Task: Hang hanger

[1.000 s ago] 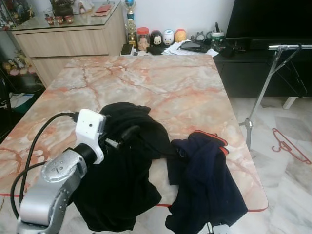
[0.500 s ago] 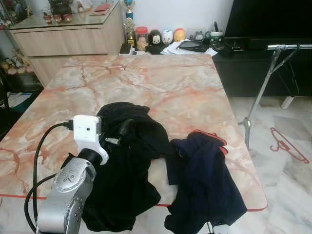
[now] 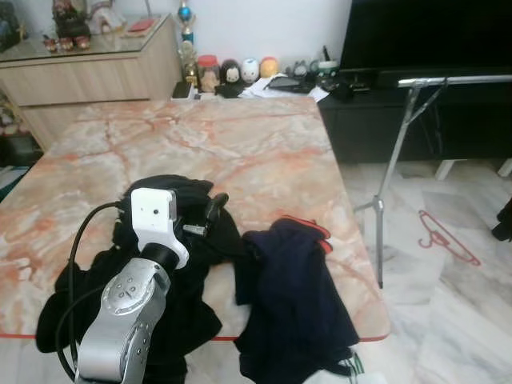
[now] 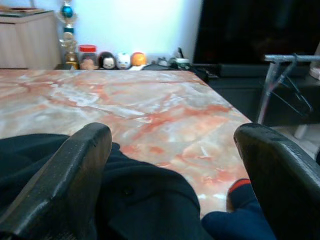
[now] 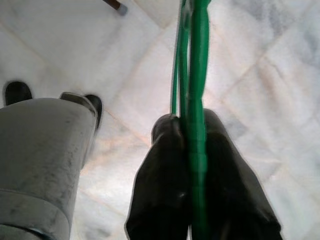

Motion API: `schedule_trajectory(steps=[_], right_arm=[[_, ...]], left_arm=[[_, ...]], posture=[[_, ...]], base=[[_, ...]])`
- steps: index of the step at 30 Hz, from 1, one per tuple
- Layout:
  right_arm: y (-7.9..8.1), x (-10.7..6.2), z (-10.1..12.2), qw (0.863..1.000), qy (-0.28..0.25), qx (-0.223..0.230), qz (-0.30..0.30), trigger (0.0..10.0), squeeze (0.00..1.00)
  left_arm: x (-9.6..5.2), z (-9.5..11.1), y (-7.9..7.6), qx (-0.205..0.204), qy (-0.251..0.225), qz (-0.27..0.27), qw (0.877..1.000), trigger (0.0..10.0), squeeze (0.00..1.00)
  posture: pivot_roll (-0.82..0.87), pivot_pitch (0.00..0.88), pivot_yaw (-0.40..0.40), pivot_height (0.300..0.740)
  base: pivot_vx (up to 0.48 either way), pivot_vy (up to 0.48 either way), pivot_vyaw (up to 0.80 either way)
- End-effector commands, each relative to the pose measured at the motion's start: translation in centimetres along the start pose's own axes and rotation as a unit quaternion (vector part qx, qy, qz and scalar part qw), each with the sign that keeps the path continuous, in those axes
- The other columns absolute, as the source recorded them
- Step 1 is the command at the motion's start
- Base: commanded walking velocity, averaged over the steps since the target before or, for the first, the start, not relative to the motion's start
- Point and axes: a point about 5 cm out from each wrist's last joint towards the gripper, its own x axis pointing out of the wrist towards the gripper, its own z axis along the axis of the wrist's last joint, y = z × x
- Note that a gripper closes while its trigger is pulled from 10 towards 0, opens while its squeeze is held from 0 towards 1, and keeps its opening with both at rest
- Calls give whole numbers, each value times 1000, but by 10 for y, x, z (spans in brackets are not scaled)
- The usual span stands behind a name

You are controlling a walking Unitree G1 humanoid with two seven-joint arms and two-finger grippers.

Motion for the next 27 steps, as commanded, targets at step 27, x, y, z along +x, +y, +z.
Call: schedule_trajectory(steps=[27], right_arm=[[4, 0, 3, 1000, -5, -4, 5, 10000, 0]], left_arm=[[2, 1, 1, 14, 1, 4, 1000, 10000, 0]], posture=[[7, 0, 4, 740]], base=[[0, -404, 0]])
